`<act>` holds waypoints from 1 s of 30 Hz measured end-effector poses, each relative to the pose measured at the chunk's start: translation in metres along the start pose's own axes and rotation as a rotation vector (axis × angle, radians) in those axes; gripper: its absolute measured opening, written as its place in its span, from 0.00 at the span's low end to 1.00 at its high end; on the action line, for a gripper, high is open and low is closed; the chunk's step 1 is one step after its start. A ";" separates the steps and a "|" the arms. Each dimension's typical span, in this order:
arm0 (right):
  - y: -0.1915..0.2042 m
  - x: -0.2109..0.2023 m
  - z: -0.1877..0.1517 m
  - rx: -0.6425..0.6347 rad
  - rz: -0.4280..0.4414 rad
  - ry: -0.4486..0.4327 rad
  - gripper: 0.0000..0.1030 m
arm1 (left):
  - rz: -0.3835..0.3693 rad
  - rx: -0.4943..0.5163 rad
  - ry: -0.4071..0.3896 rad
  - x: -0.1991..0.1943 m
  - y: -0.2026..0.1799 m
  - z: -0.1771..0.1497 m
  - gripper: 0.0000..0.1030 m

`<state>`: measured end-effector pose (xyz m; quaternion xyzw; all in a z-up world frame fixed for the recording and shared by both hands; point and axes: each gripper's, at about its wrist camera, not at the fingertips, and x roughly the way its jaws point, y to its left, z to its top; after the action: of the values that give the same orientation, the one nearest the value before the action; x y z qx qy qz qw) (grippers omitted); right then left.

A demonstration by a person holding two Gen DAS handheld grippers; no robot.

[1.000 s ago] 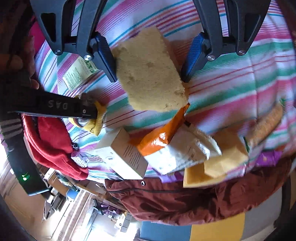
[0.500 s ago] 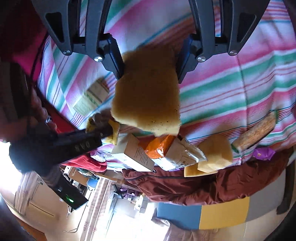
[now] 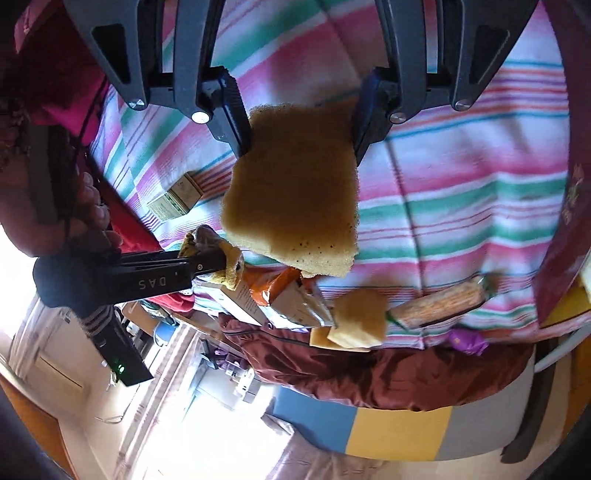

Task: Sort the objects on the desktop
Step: 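Carry the tan sponge and yellow sock with both tools over the gold tray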

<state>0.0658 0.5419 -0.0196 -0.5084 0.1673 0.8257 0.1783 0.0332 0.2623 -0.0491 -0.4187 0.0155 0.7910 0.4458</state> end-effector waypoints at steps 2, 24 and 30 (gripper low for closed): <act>0.000 0.004 0.000 -0.006 -0.009 0.009 0.43 | -0.011 -0.012 0.006 -0.005 0.001 -0.003 0.50; 0.053 -0.009 -0.007 -0.224 0.002 -0.121 0.43 | -0.022 -0.113 -0.126 -0.139 0.059 -0.013 0.50; 0.080 -0.030 -0.009 -0.222 0.103 -0.169 0.43 | 0.043 -0.187 -0.162 -0.169 0.102 -0.016 0.50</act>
<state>0.0482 0.4635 0.0117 -0.4444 0.0849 0.8871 0.0918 0.0125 0.0774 0.0188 -0.3926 -0.0857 0.8296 0.3877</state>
